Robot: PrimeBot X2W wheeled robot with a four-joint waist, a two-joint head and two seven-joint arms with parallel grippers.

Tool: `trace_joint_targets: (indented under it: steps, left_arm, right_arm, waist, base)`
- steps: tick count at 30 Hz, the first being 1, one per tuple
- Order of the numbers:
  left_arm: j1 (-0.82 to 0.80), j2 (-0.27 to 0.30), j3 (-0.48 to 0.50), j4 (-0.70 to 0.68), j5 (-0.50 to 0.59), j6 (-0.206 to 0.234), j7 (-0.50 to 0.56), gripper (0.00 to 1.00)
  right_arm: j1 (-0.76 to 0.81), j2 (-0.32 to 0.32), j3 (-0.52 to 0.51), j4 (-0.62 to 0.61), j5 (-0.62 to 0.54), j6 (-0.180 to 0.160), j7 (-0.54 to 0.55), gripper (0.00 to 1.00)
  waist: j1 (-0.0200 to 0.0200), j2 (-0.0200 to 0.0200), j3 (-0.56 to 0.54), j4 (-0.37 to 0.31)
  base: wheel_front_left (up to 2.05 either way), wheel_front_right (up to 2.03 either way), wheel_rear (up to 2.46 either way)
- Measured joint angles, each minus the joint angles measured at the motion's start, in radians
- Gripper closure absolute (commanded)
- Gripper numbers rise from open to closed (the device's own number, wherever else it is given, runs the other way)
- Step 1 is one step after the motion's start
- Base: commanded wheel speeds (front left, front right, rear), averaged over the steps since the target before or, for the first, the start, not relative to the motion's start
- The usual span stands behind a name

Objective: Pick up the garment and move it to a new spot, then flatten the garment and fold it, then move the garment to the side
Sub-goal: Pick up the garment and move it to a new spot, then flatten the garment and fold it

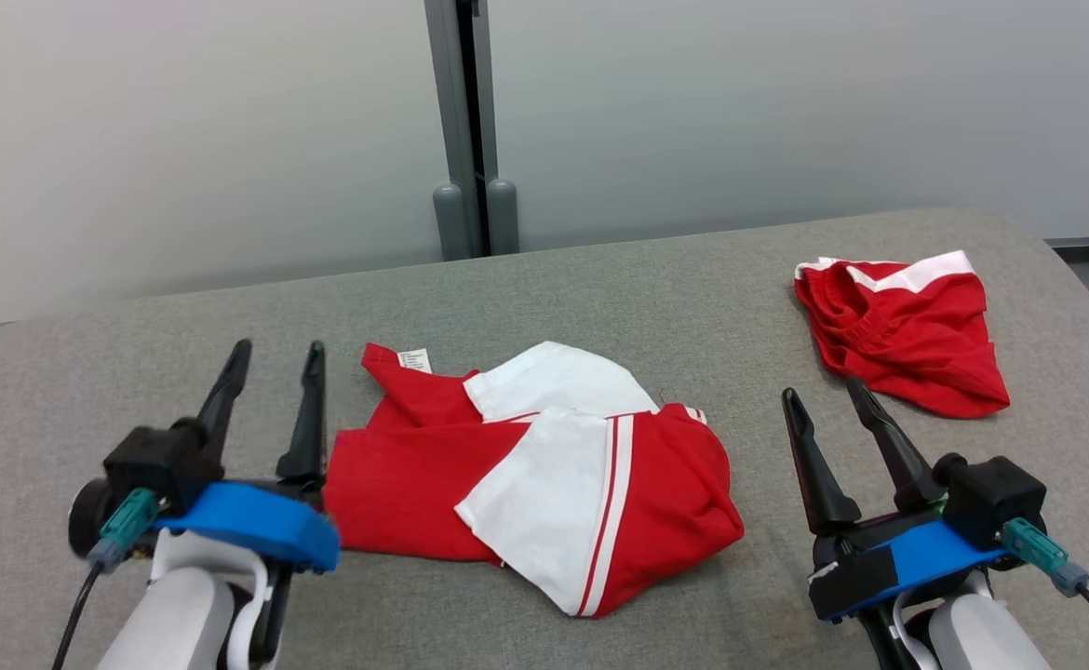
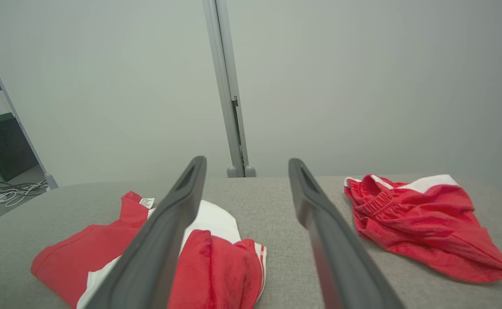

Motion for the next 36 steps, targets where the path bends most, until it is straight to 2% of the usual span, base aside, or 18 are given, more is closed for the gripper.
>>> trace_joint_targets:
  steps: [2, 7, 15, 22, 36]
  left_arm:
    - [0.048, 0.022, 0.028, -0.018, 0.002, 0.015, -0.013, 0.00]
    - [0.171, 0.030, 0.095, -0.063, -0.007, 0.030, -0.027, 0.00]
    - [0.322, -0.020, 0.200, -0.170, 0.054, 0.043, -0.030, 0.00]
    - [0.346, -0.058, 0.230, -0.187, 0.106, 0.026, -0.030, 0.00]
    - [0.346, -0.092, 0.255, -0.165, 0.149, -0.002, -0.030, 0.00]
  right_arm:
    - [0.008, -0.005, -0.006, 0.001, 0.001, 0.000, 0.000, 0.00]
    - [0.044, -0.013, -0.036, 0.008, 0.004, 0.000, 0.000, 0.00]
    - [0.080, -0.010, -0.067, 0.023, 0.005, 0.000, 0.000, 0.00]
    - [0.076, -0.004, -0.059, 0.035, 0.006, 0.000, 0.000, 0.00]
    - [0.064, -0.013, -0.047, 0.082, 0.010, 0.000, 0.000, 0.00]
  waist:
    - [0.0000, 0.0000, -0.006, 0.011]
    - [-0.0001, 0.0000, -0.021, 0.039]
    - [0.0000, 0.0000, -0.022, 0.046]
    - [0.0000, 0.0001, -0.018, 0.035]
    - [0.0001, 0.0001, -0.017, 0.027]
  base:
    - [0.00, 0.00, 0.00]
    - [0.00, 0.00, 0.00]
    - [0.00, 0.00, 0.00]
    - [0.00, 0.00, 0.00]
    - [0.00, 0.00, 0.00]
